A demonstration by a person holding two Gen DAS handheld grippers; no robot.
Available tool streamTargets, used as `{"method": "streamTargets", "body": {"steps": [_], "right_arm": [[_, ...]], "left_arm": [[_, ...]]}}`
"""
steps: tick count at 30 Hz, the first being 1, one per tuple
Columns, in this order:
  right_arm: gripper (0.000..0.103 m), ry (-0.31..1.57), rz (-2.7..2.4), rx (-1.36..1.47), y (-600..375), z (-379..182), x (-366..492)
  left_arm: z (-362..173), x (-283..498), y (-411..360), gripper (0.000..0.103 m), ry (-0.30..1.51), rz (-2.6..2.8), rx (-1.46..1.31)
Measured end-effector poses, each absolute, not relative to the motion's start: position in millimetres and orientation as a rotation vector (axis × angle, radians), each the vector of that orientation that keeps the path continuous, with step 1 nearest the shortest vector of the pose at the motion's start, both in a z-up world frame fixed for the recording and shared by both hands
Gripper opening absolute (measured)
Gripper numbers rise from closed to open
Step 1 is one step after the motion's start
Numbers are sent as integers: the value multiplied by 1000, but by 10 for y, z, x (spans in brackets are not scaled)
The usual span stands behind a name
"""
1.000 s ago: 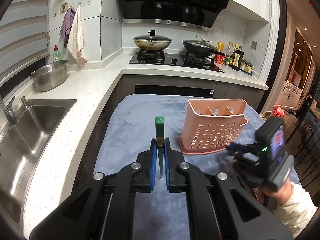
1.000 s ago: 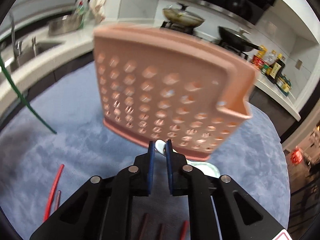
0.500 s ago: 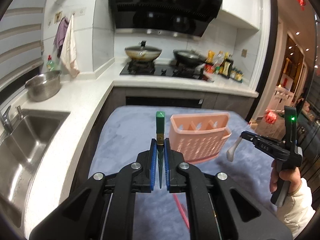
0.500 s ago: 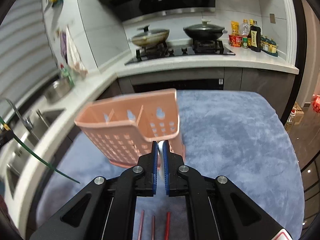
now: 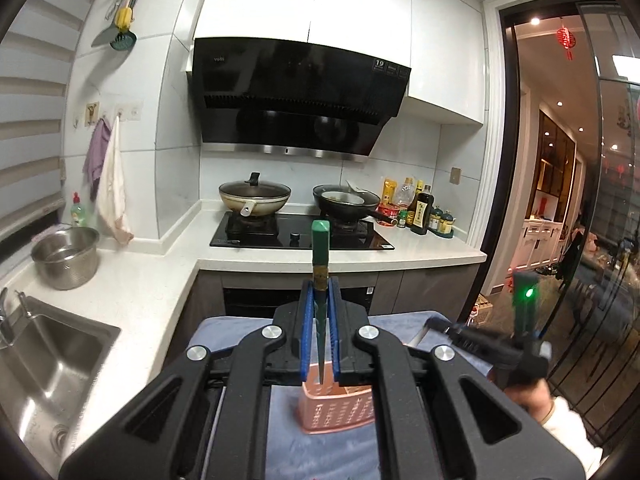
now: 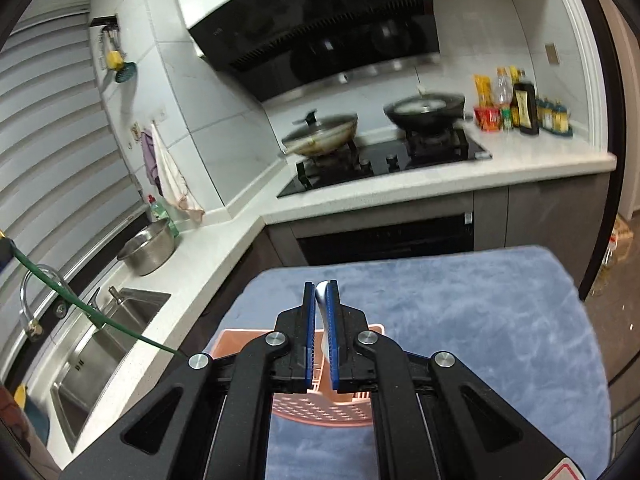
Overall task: Organize utensils
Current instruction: 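Lower the white spoon and green chopstick into the pink holder and open both tools, then grasp a red chopstick with the left tool while the right tool grasps another red chopstick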
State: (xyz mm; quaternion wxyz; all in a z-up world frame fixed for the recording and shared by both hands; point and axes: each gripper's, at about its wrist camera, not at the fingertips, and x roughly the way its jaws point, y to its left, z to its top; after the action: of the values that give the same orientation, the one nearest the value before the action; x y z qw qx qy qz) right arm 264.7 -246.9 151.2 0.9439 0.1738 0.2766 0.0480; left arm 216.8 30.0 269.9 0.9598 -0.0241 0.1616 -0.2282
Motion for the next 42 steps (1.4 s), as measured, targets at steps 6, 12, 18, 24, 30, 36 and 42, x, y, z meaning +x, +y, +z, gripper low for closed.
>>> {"method": "streamTargets", "body": {"steps": [6,12,18,24,30,36,42], "right_arm": [[6,627,58,350,-2479,1133,2795],[19,605,-9,320,-2523,1130,2589],[37,575,-92,203,-2422,1254,1857],[37,700,-118,169,-2242,870,940],[37,814,-146,204,-2071,347,242],[36,893,-130,249,-1986,-22,-93],[31,907,-123,221,-1895,-134,-195]], "left_arm": [[2333,2559,78,7,406,-463,-44],[1882,2742,-33,9,535,-441,-14],[1698,2352,116,51,522,-370,18],[1203,1746,354,52,619,-321,51],[456,1141,394,54,790,-295,72],[-22,687,299,54,908,-327,78],[-145,448,165,54,935,-344,85]]}}
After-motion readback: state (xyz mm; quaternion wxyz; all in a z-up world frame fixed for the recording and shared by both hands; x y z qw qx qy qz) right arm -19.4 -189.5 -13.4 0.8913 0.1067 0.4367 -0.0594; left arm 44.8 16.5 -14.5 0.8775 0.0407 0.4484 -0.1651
